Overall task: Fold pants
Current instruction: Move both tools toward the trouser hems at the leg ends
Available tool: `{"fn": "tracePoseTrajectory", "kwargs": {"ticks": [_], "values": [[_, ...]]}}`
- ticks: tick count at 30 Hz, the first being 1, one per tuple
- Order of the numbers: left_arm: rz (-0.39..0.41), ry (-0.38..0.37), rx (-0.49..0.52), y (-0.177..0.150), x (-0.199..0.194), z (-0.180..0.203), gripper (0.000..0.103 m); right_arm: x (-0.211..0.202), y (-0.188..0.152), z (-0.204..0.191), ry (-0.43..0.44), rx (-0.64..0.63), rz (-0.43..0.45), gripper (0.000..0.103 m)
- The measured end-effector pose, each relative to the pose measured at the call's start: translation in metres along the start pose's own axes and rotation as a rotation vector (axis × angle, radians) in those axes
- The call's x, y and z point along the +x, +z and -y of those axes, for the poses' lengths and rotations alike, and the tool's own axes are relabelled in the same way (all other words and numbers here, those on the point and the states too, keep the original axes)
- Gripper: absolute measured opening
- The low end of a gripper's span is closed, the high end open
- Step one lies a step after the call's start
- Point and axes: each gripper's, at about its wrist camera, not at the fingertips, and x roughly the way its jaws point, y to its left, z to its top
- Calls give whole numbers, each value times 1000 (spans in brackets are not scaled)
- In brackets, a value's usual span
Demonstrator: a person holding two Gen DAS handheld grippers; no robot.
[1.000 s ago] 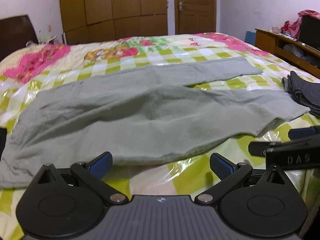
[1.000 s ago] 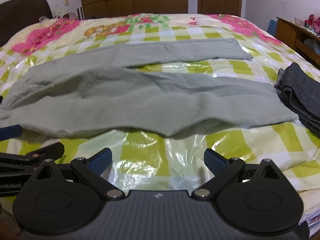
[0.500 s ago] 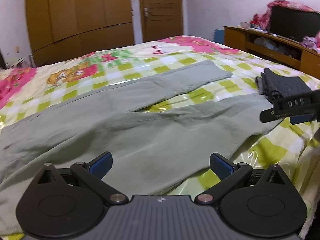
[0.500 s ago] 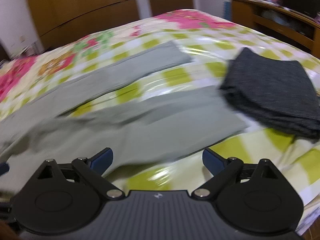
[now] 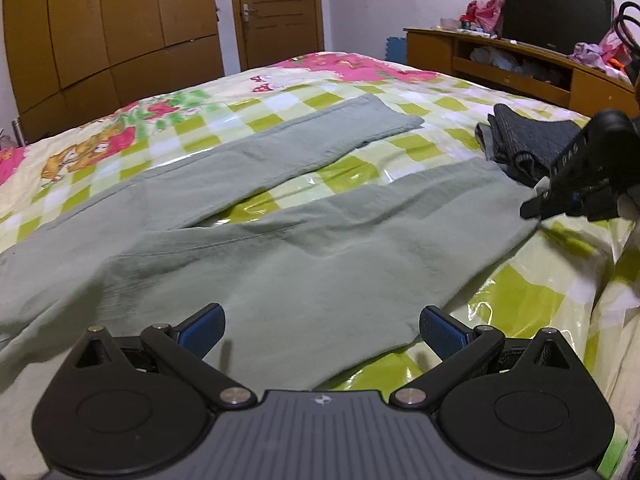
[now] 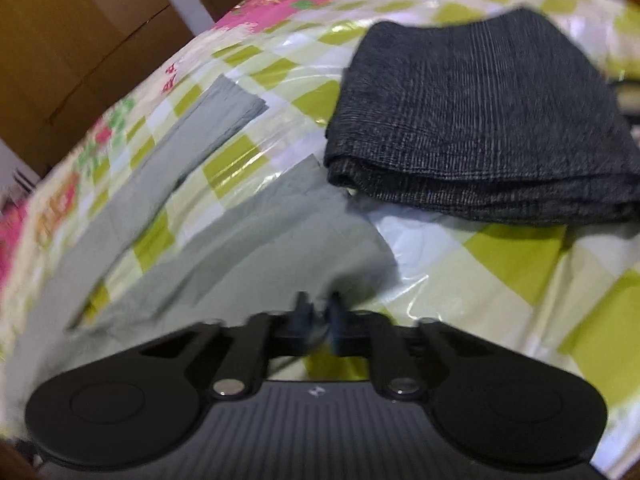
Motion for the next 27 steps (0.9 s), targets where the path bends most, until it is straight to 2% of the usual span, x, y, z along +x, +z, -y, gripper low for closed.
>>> {"fn": "tracePoseTrajectory", "kwargs": {"ticks": [5, 8, 12, 14, 19, 21, 23, 27], "values": [[-16, -27, 12, -2, 4, 4, 103, -10, 7, 13, 1, 17, 26, 2], [-17, -56, 10, -2, 5, 8, 103, -17, 11, 18, -30, 0, 47, 1], [-14, -77, 25, -4, 3, 10, 103, -19, 13, 18, -113, -42, 40, 2], [-12, -79, 27, -7, -2, 4, 103, -24, 11, 11, -161, -101, 57, 10], [15, -48, -8, -14, -27, -39, 103, -44, 7, -13, -300, -265, 165, 10], [22, -17, -35, -16, -36, -61, 103, -50, 4, -29, -283, -324, 180, 11], [29, 32, -56, -21, -44, -85, 103, -48, -2, -55, -229, -414, 164, 11], [14, 155, -91, -36, -55, -131, 103, -21, -24, -115, -69, -552, 76, 15]]}}
